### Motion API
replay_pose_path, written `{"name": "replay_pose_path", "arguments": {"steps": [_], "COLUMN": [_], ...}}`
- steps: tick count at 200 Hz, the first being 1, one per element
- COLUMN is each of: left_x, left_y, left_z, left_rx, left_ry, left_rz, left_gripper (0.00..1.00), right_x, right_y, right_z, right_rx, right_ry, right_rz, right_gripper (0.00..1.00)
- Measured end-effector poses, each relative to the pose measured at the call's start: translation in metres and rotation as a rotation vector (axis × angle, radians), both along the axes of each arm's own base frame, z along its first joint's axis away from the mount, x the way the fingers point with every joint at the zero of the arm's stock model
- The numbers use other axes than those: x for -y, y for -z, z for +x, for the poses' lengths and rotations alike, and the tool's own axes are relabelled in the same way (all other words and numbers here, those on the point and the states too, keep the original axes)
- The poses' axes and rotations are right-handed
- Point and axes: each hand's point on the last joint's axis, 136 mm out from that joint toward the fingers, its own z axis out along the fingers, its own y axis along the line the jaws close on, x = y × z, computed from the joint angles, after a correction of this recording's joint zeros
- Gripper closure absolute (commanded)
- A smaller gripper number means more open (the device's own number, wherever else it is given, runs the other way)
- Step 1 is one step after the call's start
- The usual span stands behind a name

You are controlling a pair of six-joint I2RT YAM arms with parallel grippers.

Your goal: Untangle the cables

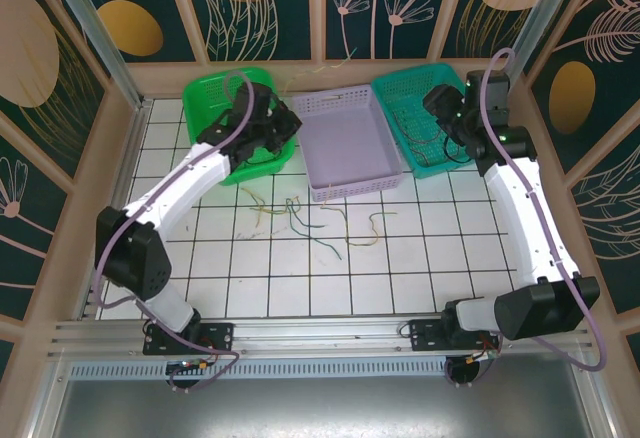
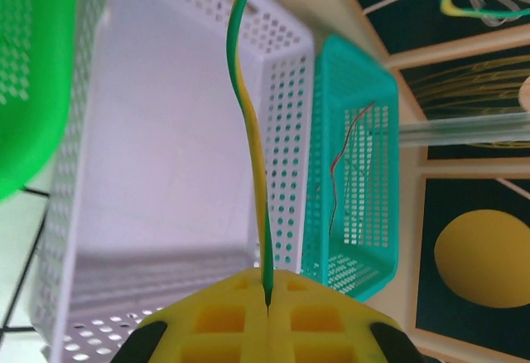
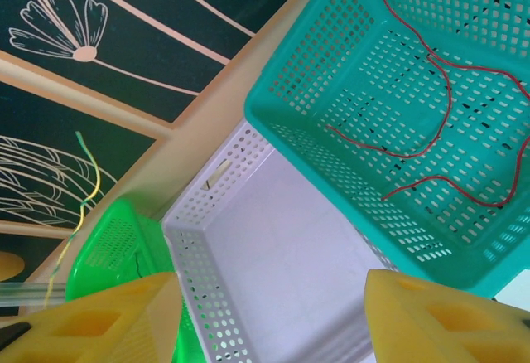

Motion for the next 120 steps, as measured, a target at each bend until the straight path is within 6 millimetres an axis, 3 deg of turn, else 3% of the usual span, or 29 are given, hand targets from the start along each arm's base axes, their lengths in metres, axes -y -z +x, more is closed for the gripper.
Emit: {"name": "replay_pose_path", "arguments": {"steps": [34, 74, 120], "left_x": [0.032, 0.054, 0.071], "left_y": [0.035, 0.075, 0.1], "left_z": [-0.003, -0.003, -0.002], "left_rx": [-0.084, -0.174, -0.243], "left_ry": [0.003, -0.024, -0.033], "left_rz": [-0.023, -0.045, -0.095], "left_gripper": [1.0, 0.99, 0.43], "right_x": [0.003, 0.009, 0.013], "right_y": [0.004, -0.003, 0.005], "right_z": [-0.006, -0.012, -0.018], "right_rx": [-0.005, 0.014, -0.003], "right_ry": [0.006, 0.017, 0.024], "right_rz": [0.0, 0.002, 0.002], "right_gripper": [0.4, 0.4, 0.39]}}
